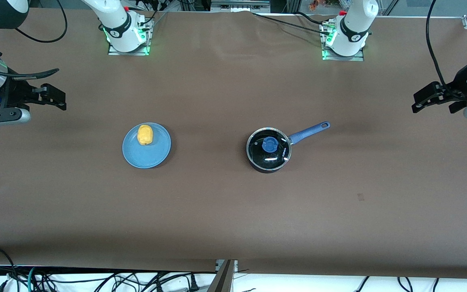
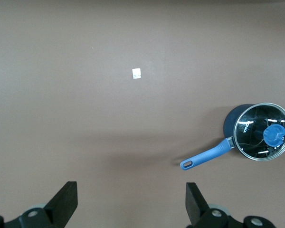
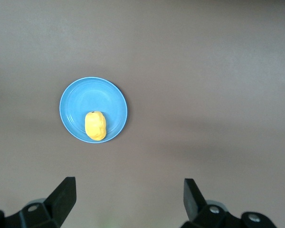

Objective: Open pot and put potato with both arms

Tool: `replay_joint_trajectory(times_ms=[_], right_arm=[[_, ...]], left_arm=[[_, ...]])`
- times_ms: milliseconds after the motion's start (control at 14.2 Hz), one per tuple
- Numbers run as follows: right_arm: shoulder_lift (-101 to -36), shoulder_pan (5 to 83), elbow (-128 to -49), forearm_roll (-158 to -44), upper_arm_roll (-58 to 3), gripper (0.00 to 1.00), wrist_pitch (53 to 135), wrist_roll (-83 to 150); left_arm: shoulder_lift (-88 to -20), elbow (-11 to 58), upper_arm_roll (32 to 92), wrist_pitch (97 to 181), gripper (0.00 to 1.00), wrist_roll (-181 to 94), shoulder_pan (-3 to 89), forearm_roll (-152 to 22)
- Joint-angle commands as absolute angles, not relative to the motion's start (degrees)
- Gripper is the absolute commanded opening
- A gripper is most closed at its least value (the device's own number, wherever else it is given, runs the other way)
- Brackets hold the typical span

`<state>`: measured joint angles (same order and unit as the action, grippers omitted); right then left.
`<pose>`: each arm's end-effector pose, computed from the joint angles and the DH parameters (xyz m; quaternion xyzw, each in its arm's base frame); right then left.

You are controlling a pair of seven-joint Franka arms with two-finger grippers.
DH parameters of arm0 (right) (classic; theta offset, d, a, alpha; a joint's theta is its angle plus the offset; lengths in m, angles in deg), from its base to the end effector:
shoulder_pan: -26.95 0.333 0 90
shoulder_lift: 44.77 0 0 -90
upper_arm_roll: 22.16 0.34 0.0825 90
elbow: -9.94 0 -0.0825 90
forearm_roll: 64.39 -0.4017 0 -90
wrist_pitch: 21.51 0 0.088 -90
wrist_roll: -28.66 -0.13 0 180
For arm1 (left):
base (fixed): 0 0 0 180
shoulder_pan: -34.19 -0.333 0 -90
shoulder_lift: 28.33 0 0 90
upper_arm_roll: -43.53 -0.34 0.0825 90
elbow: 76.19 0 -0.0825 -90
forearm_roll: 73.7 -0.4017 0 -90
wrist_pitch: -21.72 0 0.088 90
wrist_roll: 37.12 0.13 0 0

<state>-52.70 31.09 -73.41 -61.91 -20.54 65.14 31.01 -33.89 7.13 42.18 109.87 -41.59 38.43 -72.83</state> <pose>0.6069 0.0542 0.5953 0.9965 0.0702 -0.0398 0.0209 0.6005 -0.0331 0.6227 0.9999 0.0135 -0.0068 0.0060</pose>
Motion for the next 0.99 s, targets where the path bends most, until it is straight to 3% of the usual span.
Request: replay_joint_trajectory(times_ms=[0, 915], right_arm=[[-53.47, 30.91, -71.8, -62.19, -20.05, 1.0, 64.54, 30.42], [-53.47, 31.34, -71.8, -62.19, -20.05, 1.0, 64.54, 30.51]], left_arm=[[-35.1, 5.73, 41.86, 109.7, 1.0, -44.5, 40.69, -74.06], [-39.92, 5.81, 55.13, 110.66, 1.0, -65.14, 42.27, -73.88]])
